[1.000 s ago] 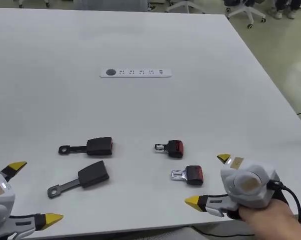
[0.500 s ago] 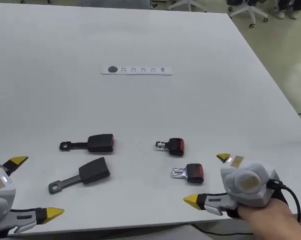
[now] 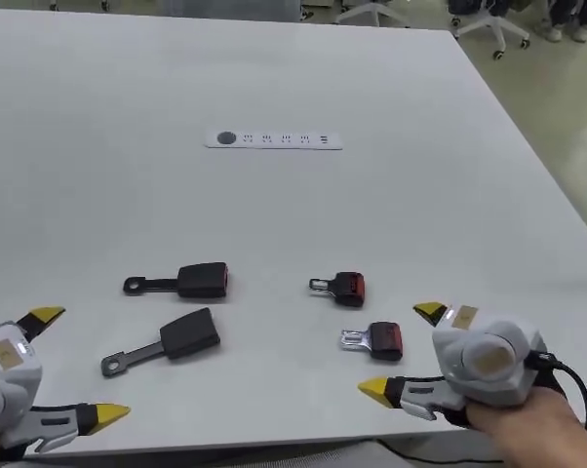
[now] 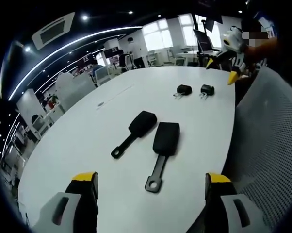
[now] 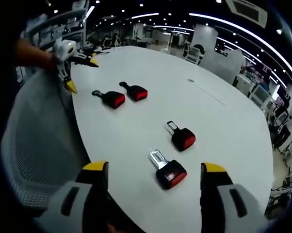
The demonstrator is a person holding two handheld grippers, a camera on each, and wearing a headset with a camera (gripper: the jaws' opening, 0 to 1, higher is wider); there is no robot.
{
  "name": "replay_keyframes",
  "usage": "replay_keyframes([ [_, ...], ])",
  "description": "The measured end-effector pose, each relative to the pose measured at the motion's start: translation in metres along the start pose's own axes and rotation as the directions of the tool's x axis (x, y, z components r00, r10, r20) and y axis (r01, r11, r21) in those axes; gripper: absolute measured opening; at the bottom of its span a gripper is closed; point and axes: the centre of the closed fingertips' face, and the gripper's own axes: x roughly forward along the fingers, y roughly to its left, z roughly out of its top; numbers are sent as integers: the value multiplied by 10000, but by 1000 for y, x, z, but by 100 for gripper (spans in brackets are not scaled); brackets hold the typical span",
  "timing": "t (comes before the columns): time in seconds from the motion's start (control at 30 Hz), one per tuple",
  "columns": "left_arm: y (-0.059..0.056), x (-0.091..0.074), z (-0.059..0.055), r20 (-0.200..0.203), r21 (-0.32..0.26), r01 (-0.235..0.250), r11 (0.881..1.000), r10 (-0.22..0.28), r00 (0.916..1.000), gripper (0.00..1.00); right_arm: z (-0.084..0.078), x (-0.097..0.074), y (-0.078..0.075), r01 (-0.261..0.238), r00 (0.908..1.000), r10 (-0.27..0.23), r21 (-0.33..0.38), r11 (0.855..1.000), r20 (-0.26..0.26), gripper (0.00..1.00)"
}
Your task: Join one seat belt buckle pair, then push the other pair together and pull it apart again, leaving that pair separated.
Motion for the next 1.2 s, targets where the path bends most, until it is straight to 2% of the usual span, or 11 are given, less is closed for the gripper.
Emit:
replay_keyframes([
  [0.1, -1, 0, 4, 205, 309, 42, 9995, -48, 9998, 91, 6, -1, 1, -210, 9995, 202, 336, 9992, 244, 77],
  [0.13, -7, 1, 6, 227, 655, 211, 9976, -226, 9995, 91, 8, -1, 2, -312, 9989, 292, 538, 9981, 365, 76],
  [0.2, -12, 2, 6, 153, 829, 344, 9960, -357, 9992, 91, 12, -2, 0, -322, 9987, 306, 400, 9987, 405, 75],
  [0.27, -13, 2, 6, 111, 814, 412, 9958, -422, 9990, 91, 13, -1, 0, -352, 9989, 350, 45, 9994, 302, 73],
  [0.37, -12, 1, 4, 69, 584, 480, 9971, -485, 9988, 88, 5, -1, 0, -475, 9983, 465, -293, 9984, -354, 66],
  [0.53, -10, 1, 1, -98, 313, 472, 9984, -469, 9989, 86, 5, 0, -6, -518, 9981, 504, -411, 9978, -354, 64],
  [0.63, -17, 2, -3, -429, 551, 801, 9953, -778, 9960, 85, 4, 0, -3, -743, 9965, 715, -670, 9950, -422, 63],
  [0.67, -25, 4, -9, -683, 498, 1247, 9909, -1212, 9903, 86, 2, 0, -1, -860, 9955, 804, -1208, 9889, -504, 63],
  [0.73, -26, 6, -12, -863, 762, 1347, 9879, -1281, 9880, 87, -1, 0, 0, -990, 9938, 899, -1540, 9831, -650, 62],
  [1.0, -18, 21, 4, -1067, 989, 1502, 9837, -1396, 9844, 84, -1, 3, -8, -1329, 9895, 1191, -1938, 9720, -813, 57],
  [1.2, -27, 42, 17, -1396, 1523, 1982, 9682, -1775, 9742, 77, -5, 12, -7, -1776, 9812, 1531, -2391, 9546, -1173, 56],
])
